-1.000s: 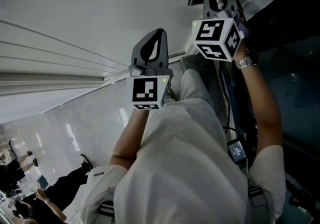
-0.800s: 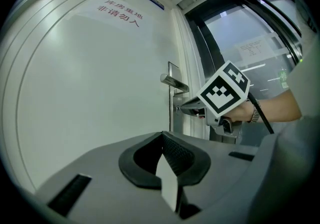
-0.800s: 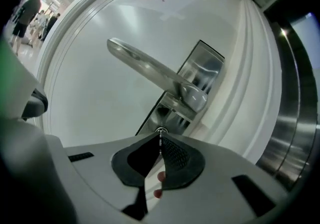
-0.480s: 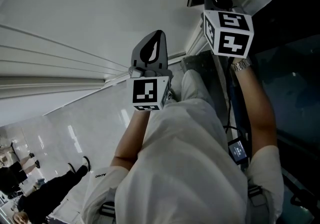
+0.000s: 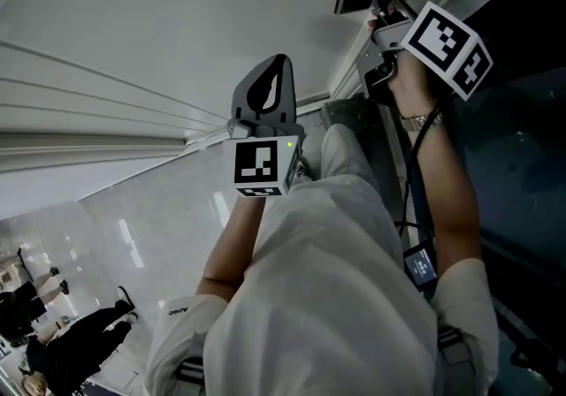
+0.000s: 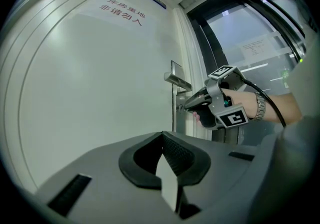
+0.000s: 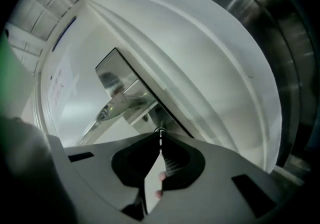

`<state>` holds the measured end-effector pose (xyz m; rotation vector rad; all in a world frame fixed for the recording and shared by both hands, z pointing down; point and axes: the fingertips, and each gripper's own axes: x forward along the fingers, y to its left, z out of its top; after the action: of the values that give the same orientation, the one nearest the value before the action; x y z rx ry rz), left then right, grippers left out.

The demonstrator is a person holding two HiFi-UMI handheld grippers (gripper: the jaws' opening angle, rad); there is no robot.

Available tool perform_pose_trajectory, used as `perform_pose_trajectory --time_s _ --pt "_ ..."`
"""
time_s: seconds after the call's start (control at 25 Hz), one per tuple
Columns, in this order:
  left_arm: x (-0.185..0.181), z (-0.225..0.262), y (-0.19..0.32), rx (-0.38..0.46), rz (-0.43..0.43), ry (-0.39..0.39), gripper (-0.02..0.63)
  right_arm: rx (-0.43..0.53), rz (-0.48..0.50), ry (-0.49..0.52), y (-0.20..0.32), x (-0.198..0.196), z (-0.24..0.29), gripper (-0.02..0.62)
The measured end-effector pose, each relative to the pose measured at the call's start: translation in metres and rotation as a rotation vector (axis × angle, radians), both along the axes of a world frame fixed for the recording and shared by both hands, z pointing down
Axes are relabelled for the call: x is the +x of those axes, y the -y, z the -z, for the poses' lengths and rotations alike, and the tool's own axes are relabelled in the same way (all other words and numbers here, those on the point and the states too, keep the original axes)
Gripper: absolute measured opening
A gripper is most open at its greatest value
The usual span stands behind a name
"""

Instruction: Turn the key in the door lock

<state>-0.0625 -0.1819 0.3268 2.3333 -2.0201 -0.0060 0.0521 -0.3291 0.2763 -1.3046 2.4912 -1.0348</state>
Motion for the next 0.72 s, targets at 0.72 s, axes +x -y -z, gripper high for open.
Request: perform_pose_trajectory --time_s 0.72 --pt "-0.0049 -0.0032 -0.0053 -0.006 0.013 0.006 0.008 -0.158 -0.012 0.31 0.0018 0.0009 -0.0021 0.012"
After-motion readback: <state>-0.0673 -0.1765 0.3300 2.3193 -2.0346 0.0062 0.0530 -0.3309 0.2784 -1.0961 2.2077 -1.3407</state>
